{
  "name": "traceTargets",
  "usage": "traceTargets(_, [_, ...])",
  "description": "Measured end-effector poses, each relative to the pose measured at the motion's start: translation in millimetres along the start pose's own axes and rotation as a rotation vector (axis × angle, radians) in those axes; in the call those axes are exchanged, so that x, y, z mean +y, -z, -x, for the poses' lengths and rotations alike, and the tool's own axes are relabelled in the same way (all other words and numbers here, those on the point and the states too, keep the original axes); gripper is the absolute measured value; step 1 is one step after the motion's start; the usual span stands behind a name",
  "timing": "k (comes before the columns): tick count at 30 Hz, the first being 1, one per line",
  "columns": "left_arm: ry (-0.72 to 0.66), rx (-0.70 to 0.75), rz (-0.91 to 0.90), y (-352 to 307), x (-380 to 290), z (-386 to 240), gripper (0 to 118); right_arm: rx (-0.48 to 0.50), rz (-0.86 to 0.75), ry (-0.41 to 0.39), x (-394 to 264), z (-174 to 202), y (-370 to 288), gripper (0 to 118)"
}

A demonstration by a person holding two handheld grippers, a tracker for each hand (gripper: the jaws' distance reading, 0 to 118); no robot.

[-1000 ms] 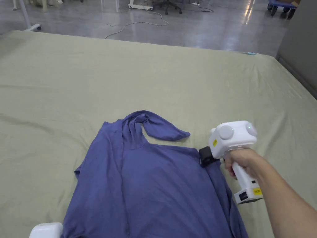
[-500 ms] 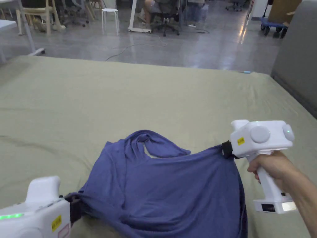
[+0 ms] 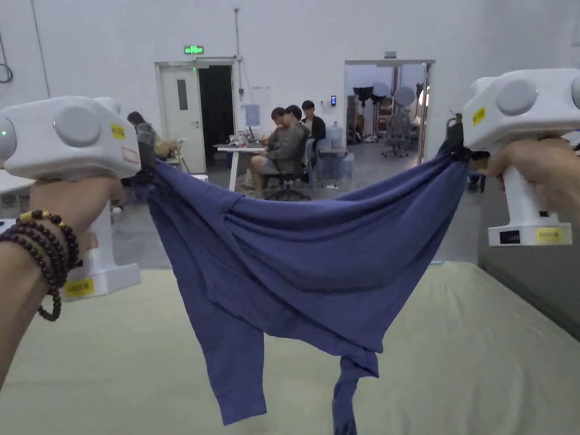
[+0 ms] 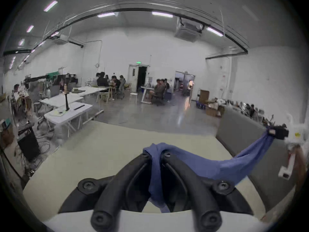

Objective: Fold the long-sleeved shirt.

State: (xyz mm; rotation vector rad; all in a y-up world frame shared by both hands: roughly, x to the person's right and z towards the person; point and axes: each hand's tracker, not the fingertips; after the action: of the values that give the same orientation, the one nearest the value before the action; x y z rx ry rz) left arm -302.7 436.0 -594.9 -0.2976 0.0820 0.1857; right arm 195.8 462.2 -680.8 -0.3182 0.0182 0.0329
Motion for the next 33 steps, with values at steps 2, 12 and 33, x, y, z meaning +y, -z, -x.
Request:
traceTargets(2, [0.029,0.068,-0.056,5,32,-8,4,-0.008,-0.061,0.031,27,-7,-8,3])
traceTargets(12, [0.08,0.014,-0.113,2,40,-37,4,-0.004,-0.131,0.11,23,-23,-12,3])
traceTargets(33, [0.077,0.072,0.367,45,-295,50,4,-0.011,0.45,0.116,-345,-8,60,3])
